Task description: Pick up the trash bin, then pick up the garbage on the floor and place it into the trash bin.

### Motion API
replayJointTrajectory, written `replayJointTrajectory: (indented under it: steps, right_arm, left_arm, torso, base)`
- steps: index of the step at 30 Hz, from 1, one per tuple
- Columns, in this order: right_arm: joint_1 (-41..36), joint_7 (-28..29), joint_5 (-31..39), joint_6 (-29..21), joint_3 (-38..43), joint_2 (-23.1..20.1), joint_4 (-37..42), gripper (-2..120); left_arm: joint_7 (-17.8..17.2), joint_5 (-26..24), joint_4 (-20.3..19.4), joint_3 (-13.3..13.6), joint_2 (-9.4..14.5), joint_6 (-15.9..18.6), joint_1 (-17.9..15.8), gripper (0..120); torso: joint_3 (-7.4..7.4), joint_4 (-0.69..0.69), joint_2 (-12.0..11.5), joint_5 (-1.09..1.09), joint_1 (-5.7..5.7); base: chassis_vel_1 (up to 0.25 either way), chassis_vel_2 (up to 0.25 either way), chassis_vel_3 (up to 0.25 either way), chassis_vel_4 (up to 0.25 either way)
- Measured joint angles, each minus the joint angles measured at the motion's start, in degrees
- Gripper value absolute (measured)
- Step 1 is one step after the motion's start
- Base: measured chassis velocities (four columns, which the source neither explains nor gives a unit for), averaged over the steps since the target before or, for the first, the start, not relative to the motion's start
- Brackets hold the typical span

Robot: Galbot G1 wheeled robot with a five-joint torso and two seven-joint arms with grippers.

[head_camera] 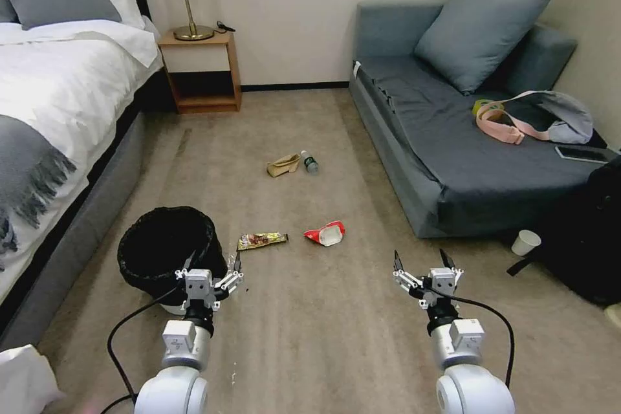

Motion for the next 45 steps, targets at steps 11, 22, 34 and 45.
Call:
replayJointTrajectory:
  steps: [11, 22, 34, 45]
  right_arm:
    - [0.00, 0.00, 0.00, 0.00, 0.00, 0.00, 0.00, 100]
    - [0.00, 0.00, 0.00, 0.00, 0.00, 0.00, 0.00, 100]
    - [-2.20, 10.75, 6.65, -11.61, -8.33, -2.40, 0.00, 100]
    - [-3.35, 16.28, 10.08, -17.64, -12.49, -3.64, 0.02, 100]
  left_arm:
    - [0.00, 0.00, 0.00, 0.00, 0.00, 0.00, 0.00, 100]
    - [0.00, 0.00, 0.00, 0.00, 0.00, 0.00, 0.00, 100]
    - [-8.42, -9.30, -2.51, -3.99, 5.54, 5.06, 0.19, 99]
    - [-21.11, -24.34, -7.61, -11.68, 15.53, 15.00, -2.07, 91]
  torso:
    - [0.00, 0.00, 0.00, 0.00, 0.00]
    - [0.00, 0.00, 0.00, 0.00, 0.00]
    - [0.00, 0.00, 0.00, -0.01, 0.00]
    - [0.00, 0.00, 0.00, -0.03, 0.00]
  base:
    - [0.000, 0.000, 0.000, 0.000]
    - [0.000, 0.000, 0.000, 0.000]
    - [0.000, 0.000, 0.000, 0.000]
    - [0.000, 0.000, 0.000, 0.000]
